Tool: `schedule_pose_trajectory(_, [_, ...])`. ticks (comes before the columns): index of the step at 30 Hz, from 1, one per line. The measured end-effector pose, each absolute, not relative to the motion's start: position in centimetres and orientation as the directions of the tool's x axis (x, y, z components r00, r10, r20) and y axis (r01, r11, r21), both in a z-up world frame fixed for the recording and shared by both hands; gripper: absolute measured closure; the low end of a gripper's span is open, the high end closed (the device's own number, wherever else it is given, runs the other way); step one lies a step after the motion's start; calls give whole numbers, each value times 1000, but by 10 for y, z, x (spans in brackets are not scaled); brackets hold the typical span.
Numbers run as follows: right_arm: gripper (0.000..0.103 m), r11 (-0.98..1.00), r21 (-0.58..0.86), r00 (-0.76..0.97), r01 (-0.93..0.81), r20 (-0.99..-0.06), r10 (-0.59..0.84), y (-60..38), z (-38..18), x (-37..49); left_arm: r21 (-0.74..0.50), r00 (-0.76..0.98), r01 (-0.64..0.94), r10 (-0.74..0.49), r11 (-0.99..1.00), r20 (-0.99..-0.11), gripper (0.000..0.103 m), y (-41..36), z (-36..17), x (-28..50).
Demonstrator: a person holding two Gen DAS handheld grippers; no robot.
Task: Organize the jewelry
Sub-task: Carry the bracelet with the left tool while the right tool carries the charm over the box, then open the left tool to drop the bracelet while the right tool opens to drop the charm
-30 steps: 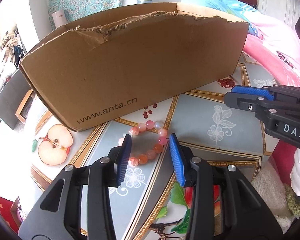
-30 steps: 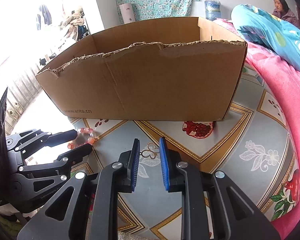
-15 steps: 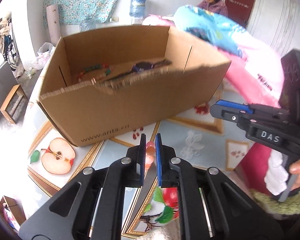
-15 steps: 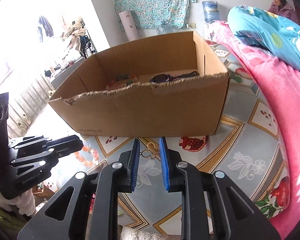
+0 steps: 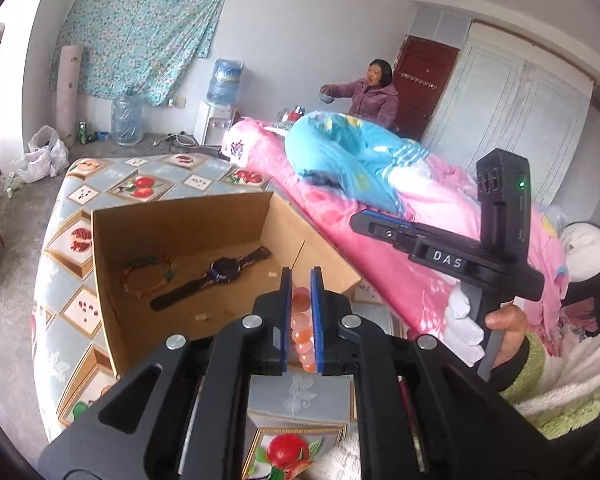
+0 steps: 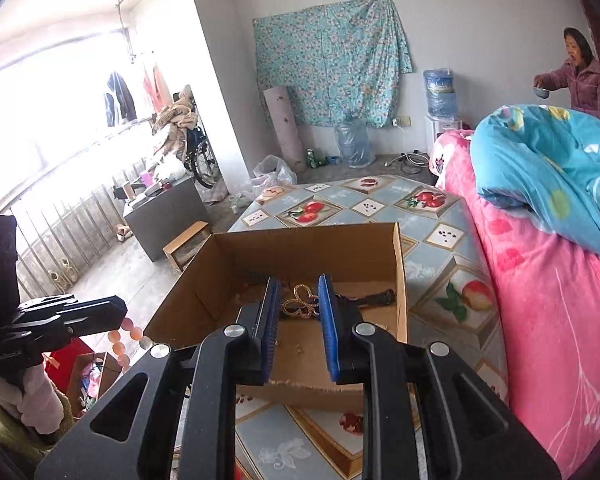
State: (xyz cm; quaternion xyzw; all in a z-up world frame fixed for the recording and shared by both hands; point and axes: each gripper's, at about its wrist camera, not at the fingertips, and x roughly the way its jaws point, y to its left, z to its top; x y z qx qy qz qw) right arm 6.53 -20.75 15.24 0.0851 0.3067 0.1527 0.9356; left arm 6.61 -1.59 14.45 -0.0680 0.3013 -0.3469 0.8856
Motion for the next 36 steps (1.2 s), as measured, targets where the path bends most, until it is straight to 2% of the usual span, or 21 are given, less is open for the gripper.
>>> schedule_pose_trajectory(2, [83,935,257,744,-245,-569,352,-210,155,87,-342,569,577,-666,742,-482,95,-27,149,85])
schedule_pose_trajectory(5, [83,931,261,707,-253,-607,362,-211,153,113,-384,518,565,-676,730,-524,95,-47,139,118])
schedule_pose_trajectory(15, [83,930,269,625,-249,-689,367,-220,127,154,-362,335,493,-556,791,-761,95,-119,53,192])
schedule_pose_trajectory(17, [83,929,275,602,-246,-709,369,-221,120,158,-388,282,479,-557,787,-781,90,-124,38,195])
schedule_pose_trajectory(19, [83,928,285,577,-241,-727,373,-222,113,163,-433,237,459,-577,776,-782,63,-125,28,198])
schedule_pose_trajectory(20, [83,925,294,562,-241,-735,380,-223,110,166,-448,235,446,-585,775,-776,59,-122,26,197])
schedule_pose_trajectory(26, [83,908,310,472,-282,-779,413,-211,104,184,-458,358,425,-609,781,-707,58,-78,53,181])
schedule_pose_trajectory(28, [83,904,299,424,-307,-807,411,-199,100,191,-437,433,414,-595,799,-677,53,-53,71,170])
schedule_pose_trajectory(36, [83,896,198,165,-396,-945,282,-135,55,223,-297,706,261,-391,919,-590,37,40,114,128])
